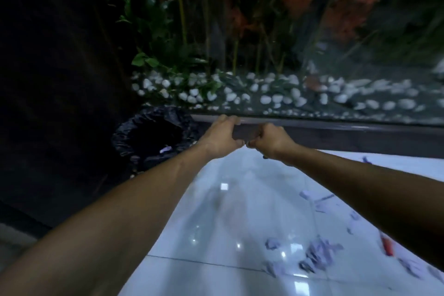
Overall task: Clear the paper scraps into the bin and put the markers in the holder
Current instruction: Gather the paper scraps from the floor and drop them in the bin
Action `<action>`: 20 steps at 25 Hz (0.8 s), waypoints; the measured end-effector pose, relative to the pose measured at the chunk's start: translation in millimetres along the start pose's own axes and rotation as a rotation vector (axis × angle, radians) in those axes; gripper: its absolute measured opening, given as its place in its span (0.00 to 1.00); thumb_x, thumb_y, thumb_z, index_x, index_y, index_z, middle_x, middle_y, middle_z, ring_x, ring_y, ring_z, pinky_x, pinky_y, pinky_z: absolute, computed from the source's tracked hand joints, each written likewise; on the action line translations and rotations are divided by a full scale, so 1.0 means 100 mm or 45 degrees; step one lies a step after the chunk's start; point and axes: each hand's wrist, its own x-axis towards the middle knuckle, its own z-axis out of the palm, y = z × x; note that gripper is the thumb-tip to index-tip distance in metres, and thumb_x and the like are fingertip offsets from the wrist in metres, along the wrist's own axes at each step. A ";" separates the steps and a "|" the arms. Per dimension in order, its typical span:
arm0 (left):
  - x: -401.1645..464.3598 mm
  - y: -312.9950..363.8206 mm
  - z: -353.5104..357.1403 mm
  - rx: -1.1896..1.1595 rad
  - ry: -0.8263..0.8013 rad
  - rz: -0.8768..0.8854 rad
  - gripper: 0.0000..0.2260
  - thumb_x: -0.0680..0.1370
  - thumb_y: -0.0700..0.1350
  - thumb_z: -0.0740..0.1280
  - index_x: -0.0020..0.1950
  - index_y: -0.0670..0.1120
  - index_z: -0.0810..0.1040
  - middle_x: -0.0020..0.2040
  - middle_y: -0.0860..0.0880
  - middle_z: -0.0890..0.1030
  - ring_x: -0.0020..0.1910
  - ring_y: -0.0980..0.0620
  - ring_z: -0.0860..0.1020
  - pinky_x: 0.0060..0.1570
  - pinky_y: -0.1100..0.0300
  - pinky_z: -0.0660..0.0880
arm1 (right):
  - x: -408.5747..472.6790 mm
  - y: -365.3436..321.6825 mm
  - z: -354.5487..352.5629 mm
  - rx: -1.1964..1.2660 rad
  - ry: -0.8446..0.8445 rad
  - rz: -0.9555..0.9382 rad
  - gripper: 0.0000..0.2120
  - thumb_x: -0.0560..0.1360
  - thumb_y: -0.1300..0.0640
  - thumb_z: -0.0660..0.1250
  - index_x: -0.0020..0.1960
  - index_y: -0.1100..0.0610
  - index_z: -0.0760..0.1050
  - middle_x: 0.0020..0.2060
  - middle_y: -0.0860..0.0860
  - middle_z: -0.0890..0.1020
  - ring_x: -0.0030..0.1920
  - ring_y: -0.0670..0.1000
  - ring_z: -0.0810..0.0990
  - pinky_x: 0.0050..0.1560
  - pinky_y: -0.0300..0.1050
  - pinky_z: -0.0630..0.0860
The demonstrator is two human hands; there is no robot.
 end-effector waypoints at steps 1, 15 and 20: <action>0.04 0.14 0.16 -0.055 -0.011 0.015 0.26 0.75 0.50 0.73 0.71 0.46 0.71 0.68 0.45 0.71 0.67 0.46 0.72 0.62 0.56 0.70 | -0.05 0.22 -0.07 -0.028 -0.046 0.099 0.15 0.72 0.51 0.74 0.52 0.59 0.77 0.48 0.55 0.81 0.48 0.57 0.83 0.45 0.55 0.84; -0.91 0.43 2.38 0.299 -0.839 -0.448 0.53 0.63 0.69 0.74 0.78 0.48 0.52 0.73 0.38 0.54 0.72 0.36 0.58 0.67 0.47 0.66 | -1.64 2.02 0.31 -0.956 -0.403 -0.155 0.38 0.69 0.38 0.71 0.72 0.49 0.60 0.65 0.55 0.69 0.61 0.60 0.74 0.44 0.51 0.73; -1.22 0.40 2.53 0.346 -0.876 -0.143 0.61 0.61 0.60 0.81 0.80 0.48 0.45 0.72 0.36 0.51 0.69 0.31 0.62 0.68 0.44 0.69 | -1.53 2.43 0.33 -0.805 -0.548 0.322 0.53 0.58 0.32 0.78 0.74 0.46 0.56 0.65 0.56 0.64 0.64 0.62 0.71 0.55 0.55 0.74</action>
